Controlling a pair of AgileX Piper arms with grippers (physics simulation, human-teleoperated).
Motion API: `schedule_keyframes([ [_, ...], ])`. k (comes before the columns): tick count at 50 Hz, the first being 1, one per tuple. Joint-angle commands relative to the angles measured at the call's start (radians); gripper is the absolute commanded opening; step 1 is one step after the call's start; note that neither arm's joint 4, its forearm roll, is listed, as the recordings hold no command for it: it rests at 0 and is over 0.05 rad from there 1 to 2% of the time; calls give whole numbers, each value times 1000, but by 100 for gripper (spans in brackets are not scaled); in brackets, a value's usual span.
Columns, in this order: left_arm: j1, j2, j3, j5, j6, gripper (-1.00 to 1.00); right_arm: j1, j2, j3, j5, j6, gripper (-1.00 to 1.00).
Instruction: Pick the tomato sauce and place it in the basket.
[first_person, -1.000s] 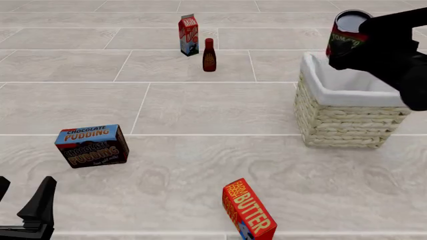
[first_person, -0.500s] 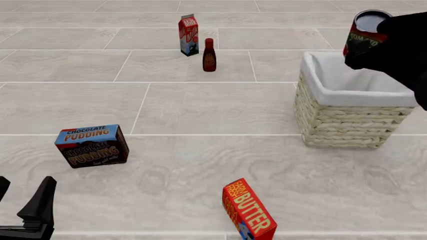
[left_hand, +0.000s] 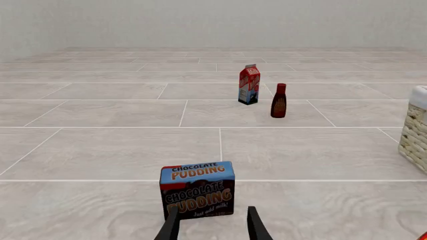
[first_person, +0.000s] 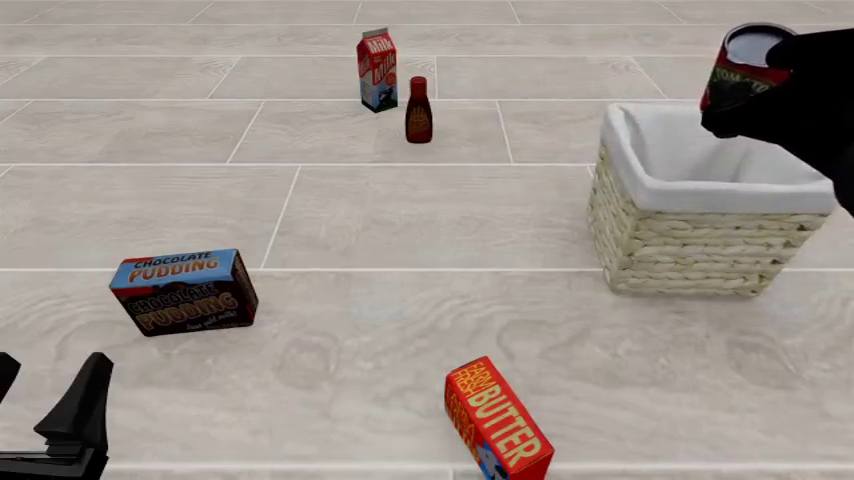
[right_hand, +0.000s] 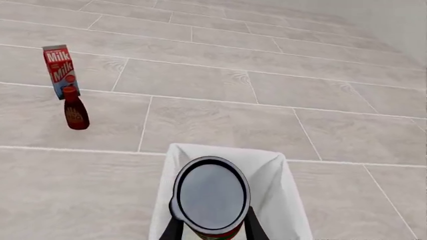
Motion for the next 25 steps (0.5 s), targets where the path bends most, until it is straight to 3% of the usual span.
schedule_keyframes([
  [1,0,0,0,0,0,100,-16,27,-15,-9,25,-100],
  [25,0,0,0,0,0,100,-29,121,-87,-6,20,-100],
])
